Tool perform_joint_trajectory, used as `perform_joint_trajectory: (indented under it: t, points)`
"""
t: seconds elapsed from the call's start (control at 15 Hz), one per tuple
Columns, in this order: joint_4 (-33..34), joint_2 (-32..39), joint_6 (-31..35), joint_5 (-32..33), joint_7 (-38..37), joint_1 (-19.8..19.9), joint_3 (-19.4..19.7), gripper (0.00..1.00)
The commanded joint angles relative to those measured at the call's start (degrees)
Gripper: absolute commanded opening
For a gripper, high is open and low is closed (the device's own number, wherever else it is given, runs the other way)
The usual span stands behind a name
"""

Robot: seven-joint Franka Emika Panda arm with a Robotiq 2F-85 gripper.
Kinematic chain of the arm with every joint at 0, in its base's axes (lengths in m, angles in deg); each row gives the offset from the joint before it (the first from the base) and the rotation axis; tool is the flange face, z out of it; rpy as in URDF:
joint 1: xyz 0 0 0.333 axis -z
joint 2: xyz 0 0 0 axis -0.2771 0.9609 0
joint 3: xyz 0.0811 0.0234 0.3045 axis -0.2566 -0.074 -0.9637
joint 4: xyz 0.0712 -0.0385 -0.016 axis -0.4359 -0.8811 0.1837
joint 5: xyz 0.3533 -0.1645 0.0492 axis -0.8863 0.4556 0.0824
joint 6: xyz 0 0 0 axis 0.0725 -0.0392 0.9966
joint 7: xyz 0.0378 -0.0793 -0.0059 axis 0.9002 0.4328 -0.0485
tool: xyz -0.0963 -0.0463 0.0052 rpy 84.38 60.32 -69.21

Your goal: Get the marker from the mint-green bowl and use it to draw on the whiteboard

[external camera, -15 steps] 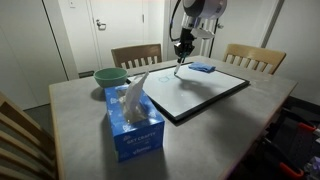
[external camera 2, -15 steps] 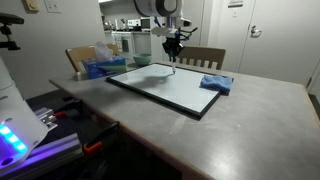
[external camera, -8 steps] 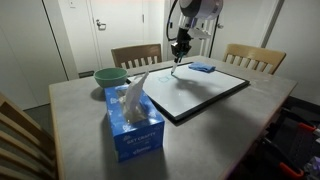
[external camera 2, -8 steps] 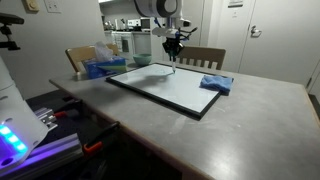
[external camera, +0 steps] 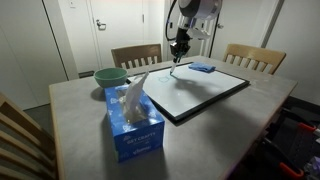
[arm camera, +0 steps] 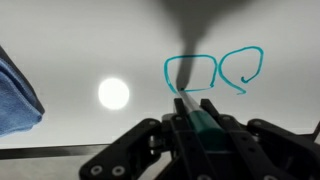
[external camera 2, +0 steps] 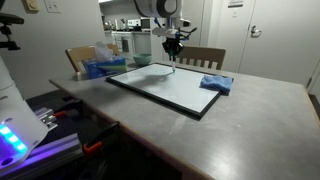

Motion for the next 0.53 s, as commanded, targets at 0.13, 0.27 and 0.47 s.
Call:
perform_joint_trajectory:
  t: [0.13,0.27,0.47]
  points:
    - [-1.1,-1.8,-0.8,0.9,-1.9,-0.6,1.2,0.05]
    - [-1.0,-2.6,-1.3,1.5,-1.9,-0.9,1.4,0.05]
    - [0.0,-4.0,-4.8,-0.6,0.0,0.0,-0.7,0.05]
